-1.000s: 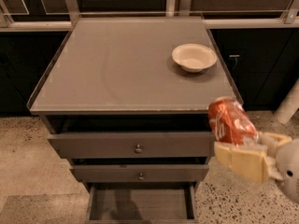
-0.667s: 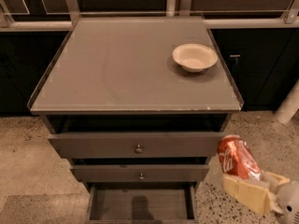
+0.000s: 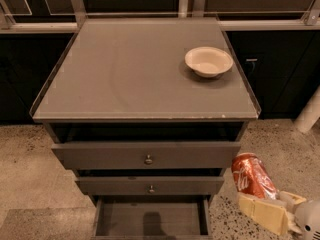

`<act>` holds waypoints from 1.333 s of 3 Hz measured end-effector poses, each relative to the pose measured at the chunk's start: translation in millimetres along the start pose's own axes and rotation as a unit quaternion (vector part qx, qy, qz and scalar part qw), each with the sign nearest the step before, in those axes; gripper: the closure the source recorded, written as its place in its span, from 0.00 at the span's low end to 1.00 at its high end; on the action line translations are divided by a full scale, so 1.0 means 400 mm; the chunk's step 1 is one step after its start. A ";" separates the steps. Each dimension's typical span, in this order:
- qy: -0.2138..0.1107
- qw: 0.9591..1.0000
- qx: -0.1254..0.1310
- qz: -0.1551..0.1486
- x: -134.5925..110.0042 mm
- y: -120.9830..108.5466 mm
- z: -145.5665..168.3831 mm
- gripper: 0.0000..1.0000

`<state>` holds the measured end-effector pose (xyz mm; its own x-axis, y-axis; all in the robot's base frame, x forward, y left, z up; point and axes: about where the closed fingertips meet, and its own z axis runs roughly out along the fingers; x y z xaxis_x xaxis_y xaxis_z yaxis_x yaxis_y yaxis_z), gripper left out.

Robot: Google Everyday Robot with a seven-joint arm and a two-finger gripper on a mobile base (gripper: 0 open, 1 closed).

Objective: Place coke can into bottom drawer

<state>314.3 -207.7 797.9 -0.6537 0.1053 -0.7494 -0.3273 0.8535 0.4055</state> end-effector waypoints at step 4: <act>0.042 0.979 -0.137 0.145 0.288 -0.263 0.150 1.00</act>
Offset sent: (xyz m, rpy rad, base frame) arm 0.0045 -0.0853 -0.2137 0.4450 0.2533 0.0556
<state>314.4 -254.8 637.5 -0.7966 0.2705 -0.5407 -0.2830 0.6235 0.7289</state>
